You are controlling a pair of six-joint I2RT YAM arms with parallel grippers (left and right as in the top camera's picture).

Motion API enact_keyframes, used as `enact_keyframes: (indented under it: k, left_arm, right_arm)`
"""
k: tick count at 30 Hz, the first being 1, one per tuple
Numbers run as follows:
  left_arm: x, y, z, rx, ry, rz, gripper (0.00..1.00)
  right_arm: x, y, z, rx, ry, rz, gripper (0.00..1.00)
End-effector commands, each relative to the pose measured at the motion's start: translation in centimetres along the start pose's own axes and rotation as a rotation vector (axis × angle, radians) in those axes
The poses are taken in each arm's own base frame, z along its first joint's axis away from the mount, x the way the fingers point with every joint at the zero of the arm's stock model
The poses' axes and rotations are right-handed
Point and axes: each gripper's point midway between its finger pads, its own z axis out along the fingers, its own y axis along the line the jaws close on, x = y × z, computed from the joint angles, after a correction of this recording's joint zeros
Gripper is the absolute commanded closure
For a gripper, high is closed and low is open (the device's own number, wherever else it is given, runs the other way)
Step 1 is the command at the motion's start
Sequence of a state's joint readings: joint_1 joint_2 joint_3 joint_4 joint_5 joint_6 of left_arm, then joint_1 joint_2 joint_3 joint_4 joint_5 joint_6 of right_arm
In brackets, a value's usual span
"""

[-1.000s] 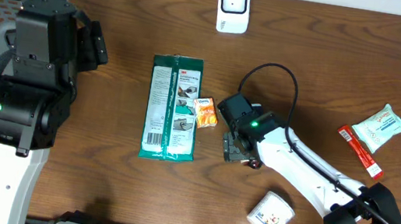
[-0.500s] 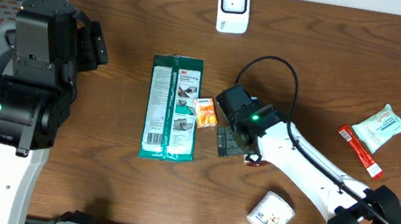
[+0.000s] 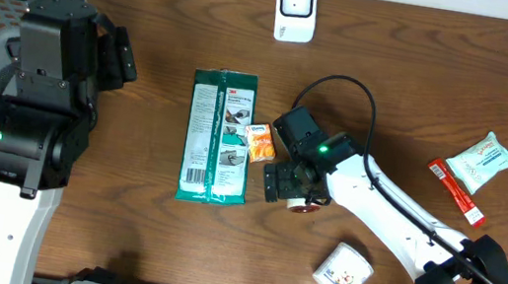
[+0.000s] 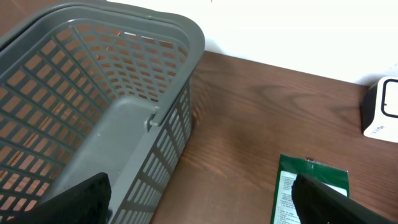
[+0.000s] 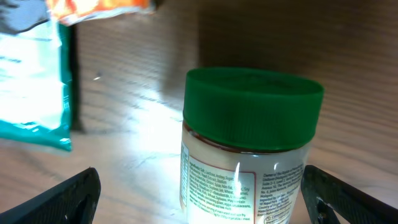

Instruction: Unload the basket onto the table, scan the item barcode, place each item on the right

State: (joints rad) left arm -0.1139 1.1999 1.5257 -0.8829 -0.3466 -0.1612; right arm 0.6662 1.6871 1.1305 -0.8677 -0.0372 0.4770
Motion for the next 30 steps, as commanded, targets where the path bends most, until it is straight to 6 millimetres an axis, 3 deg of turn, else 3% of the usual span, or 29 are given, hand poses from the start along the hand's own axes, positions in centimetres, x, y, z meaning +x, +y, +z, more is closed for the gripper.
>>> enact_keyframes:
  k: [1,10,17,24,30]
  left_arm:
    - [-0.3,0.3,-0.1,-0.014,-0.008,-0.013,0.08]
    - [-0.3,0.3,-0.1,-0.014,-0.008,-0.013,0.08]
    - [-0.3,0.3,-0.1,-0.014,-0.008,-0.012,0.08]
    - [-0.3,0.3,-0.1,-0.014,-0.008,-0.012,0.08]
    - [-0.3,0.3,-0.1,-0.014,-0.008,-0.012,0.08]
  right_arm:
    - [-0.2,1.7,-1.1,-0.086,-0.005,-0.021,0.03]
    - [-0.8,2.6,-1.7,-0.125,-0.033,-0.022,0.06]
    - [-0.6,4.8,-3.1,-0.243,-0.036,-0.040,0.07]
    - [0.0,5.9,-3.2,-0.263,-0.029,-0.072,0.06]
    - [-0.5,5.2,-3.2,-0.213,-0.061,-0.072,0.05]
